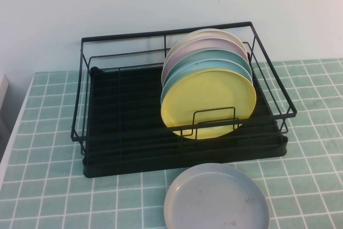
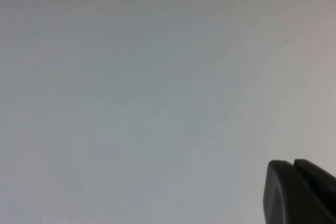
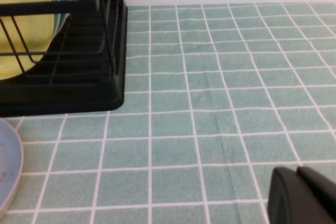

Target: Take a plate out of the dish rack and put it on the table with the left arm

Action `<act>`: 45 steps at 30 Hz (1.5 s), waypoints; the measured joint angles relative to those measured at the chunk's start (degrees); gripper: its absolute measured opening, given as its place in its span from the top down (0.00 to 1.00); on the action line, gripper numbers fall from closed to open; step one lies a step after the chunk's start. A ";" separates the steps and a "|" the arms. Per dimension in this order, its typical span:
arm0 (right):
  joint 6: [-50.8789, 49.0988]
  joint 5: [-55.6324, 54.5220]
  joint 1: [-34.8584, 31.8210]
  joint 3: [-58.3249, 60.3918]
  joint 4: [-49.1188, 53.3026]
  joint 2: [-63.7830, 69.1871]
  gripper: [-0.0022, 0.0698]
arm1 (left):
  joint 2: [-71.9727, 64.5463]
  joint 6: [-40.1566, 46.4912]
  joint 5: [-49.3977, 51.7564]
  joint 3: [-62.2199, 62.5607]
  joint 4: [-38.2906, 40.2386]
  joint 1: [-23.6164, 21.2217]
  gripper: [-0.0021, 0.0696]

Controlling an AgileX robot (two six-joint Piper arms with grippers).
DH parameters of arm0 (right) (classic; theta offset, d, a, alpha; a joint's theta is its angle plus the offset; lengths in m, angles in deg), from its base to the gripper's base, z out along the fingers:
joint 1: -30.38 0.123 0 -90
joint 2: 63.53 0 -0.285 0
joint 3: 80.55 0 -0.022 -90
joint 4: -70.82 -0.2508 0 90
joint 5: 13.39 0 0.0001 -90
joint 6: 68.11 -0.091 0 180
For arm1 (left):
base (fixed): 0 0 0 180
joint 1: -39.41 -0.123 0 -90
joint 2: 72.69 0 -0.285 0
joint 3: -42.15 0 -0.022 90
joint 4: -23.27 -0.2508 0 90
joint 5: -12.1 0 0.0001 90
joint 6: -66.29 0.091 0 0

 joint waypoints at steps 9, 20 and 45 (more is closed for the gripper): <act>0.00 0.00 0.00 0.00 0.00 0.00 0.97 | -15.74 0.38 30.29 18.36 -0.52 0.00 0.98; 0.00 0.00 0.00 0.00 0.00 0.00 0.97 | -39.96 38.74 59.72 30.61 22.49 4.65 0.98; 0.00 0.00 0.00 0.00 0.00 0.00 0.97 | -78.48 88.03 67.95 40.12 72.03 12.00 0.78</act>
